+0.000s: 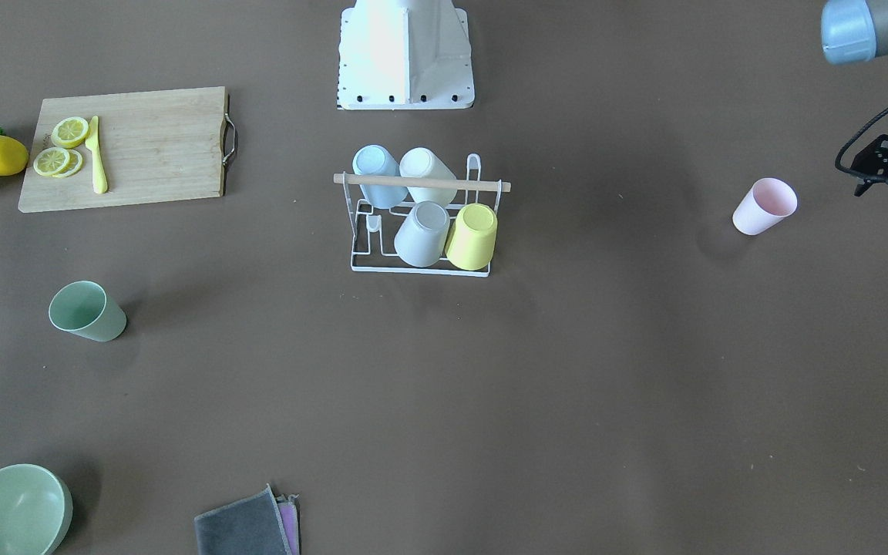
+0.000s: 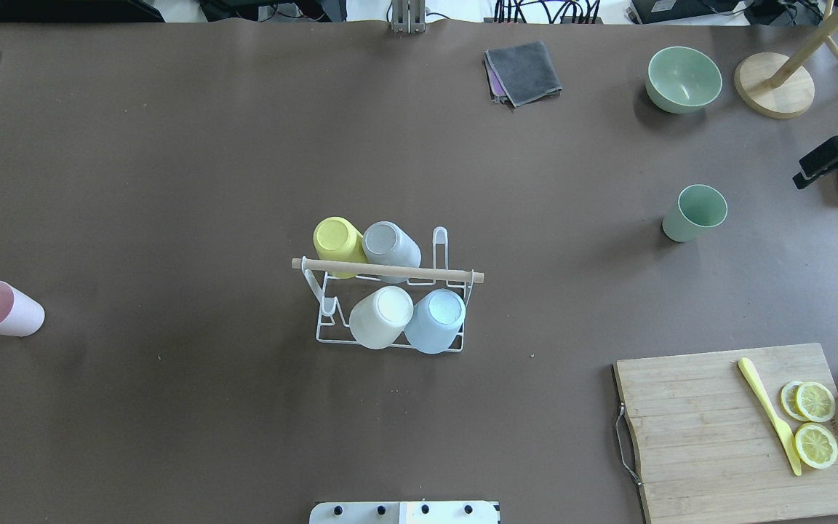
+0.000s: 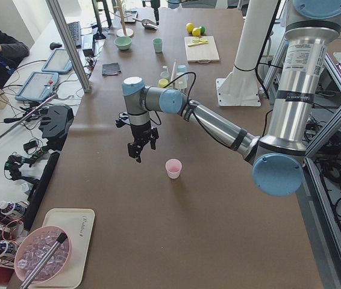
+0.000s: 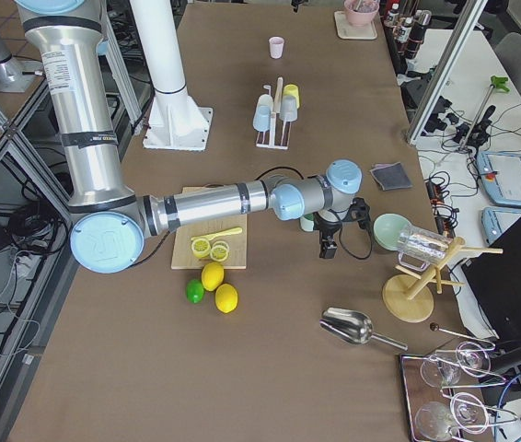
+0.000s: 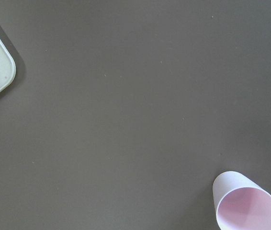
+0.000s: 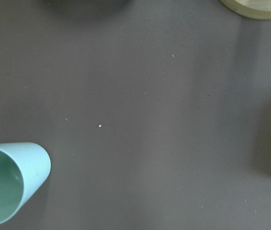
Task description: Place cup on cup holder
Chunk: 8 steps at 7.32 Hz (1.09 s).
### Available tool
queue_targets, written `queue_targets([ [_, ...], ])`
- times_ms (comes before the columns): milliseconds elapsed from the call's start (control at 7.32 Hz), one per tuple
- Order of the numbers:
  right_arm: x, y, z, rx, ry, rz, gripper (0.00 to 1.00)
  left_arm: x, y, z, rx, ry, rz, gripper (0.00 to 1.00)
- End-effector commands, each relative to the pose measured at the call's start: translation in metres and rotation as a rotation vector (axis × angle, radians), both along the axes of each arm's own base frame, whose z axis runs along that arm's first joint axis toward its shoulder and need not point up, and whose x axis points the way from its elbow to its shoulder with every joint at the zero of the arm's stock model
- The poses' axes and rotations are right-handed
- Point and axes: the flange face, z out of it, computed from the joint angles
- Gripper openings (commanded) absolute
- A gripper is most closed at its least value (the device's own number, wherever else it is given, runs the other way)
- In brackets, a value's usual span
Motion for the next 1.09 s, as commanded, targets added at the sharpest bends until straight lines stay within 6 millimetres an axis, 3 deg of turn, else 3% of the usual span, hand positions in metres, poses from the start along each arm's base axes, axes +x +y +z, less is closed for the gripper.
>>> queue_targets([
  [0, -0.036, -0.031, -0.063, 0.009, 0.001, -0.039, 0.98, 0.037, -0.006, -0.018, -0.025, -0.154, 0.154, 0.98],
  [137, -0.079, -0.043, -0.102, 0.025, -0.004, -0.106, 0.98, 0.059, -0.004, -0.01, -0.051, -0.203, 0.203, 0.98],
  [273, -0.104, -0.039, -0.107, 0.019, 0.008, -0.138, 0.99, 0.092, 0.004, -0.019, -0.069, -0.249, 0.31, 0.98],
  [546, -0.12, -0.051, -0.099, 0.026, 0.061, -0.196, 1.0, 0.124, 0.015, -0.028, -0.069, -0.304, 0.393, 0.98],
  [683, -0.129, -0.072, -0.103, 0.002, 0.104, -0.269, 1.0, 0.162, 0.032, -0.023, -0.077, -0.32, 0.47, 0.98],
  [820, -0.134, -0.091, -0.115, -0.023, 0.17, -0.318, 1.0, 0.19, 0.044, -0.016, -0.075, -0.351, 0.532, 0.98],
  [956, -0.149, -0.097, -0.112, -0.063, 0.196, -0.383, 1.0, 0.207, 0.056, -0.014, -0.077, -0.413, 0.595, 0.98],
])
